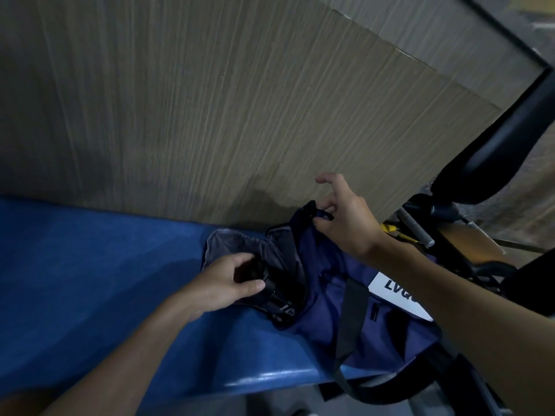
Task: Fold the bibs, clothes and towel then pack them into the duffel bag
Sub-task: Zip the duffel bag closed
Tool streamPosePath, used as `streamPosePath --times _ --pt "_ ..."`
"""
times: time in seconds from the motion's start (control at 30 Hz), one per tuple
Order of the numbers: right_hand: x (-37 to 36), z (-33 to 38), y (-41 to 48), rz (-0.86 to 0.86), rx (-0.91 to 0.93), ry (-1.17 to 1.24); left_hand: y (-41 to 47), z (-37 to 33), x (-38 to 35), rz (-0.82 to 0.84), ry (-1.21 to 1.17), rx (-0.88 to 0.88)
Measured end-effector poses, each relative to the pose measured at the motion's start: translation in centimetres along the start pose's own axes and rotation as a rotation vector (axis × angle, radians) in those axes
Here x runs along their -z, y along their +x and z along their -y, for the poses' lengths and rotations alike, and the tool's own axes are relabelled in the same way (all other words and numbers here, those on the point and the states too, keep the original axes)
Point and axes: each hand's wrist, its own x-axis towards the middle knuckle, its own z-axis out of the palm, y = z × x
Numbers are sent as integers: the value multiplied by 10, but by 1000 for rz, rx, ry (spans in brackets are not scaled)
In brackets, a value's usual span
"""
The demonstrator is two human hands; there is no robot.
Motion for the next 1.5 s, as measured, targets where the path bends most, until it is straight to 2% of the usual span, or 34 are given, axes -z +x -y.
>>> streamPosePath --times 0.2,0.3,0.4,0.63,0.9,1.03,1.2,1.27,1.33,1.4,1.5 --pt "0 1 -2 2 20 5 2 4 -20 -117 154 5" --pt "-1 -1 -1 3 25 12 5 13 -23 -2 93 10" --pt "0 -2 -2 -3 40 12 6 21 -26 92 183 -56" --pt "0 -4 -7 -32 60 17 6 29 -62 -44 471 -55" --pt "2 -2 -12 -25 67 14 7 26 -83 -176 558 -118" --pt "0 -3 -15 -25 66 37 8 24 -88 -180 482 -57" --pt "-2 -6 -16 -57 68 63 7 22 -93 -139 487 -111" --pt "-3 -7 -18 -52 61 74 8 19 -92 -135 274 -133" --pt "-4 -8 -21 -46 66 75 8 5 -89 -220 -36 -146" --pt "-7 -10 -23 -46 82 77 5 -18 -85 -329 -166 -232" --pt "-11 -13 -27 -35 63 120 2 -50 -75 -438 -4 -477"
